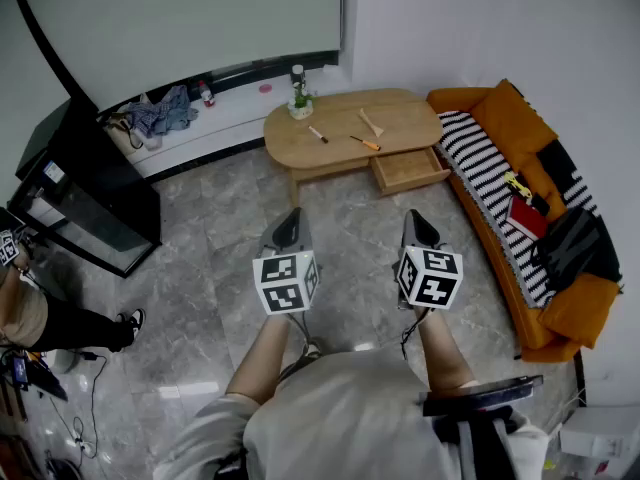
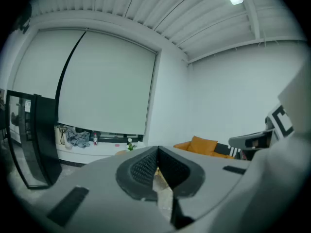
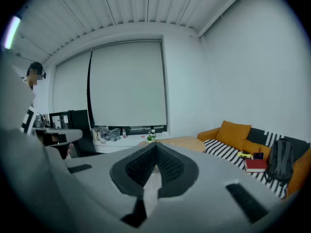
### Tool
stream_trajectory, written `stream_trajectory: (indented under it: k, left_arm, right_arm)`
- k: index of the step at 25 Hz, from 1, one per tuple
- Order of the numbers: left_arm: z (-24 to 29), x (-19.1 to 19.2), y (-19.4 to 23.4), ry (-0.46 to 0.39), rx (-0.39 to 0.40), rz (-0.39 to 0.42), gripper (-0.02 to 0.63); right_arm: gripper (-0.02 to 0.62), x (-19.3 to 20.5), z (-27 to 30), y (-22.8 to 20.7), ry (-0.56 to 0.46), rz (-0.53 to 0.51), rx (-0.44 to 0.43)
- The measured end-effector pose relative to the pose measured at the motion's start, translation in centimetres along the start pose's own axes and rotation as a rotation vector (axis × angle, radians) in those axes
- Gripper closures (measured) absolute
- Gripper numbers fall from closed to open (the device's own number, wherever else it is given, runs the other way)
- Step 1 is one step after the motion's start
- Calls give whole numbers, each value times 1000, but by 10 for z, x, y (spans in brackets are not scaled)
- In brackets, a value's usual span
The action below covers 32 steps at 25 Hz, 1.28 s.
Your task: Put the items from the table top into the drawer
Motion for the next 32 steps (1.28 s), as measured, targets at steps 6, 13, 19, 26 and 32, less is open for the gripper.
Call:
stream_trajectory:
  k: [6,13,19,26,32]
  left_arm:
    - [2,3,0,7,5,9,597]
    - [5,2,13,6,20,16,597]
    - [11,7,36,14,27,5,597]
    - [25,12,67,33,65,-5,597]
    - [44,17,76,56,102,-1,597]
  right_arm:
    - [604,2,2,1,5,0,-2]
    - [603,6,12,10,34,21,-6]
    - [603,10,26,18,53,48,18]
    - [603,18,41,39,77,73,61]
    - [603,26,56,38,126,68,98]
Point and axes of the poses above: the fingertips, and each gripper's own axes: z forward along the fingers, y to its left, x out of its underside, the point moved 5 cm from there along -z, backward along the fingers, and after that the axes turned 2 degrees about x, right-handed, at the moved point
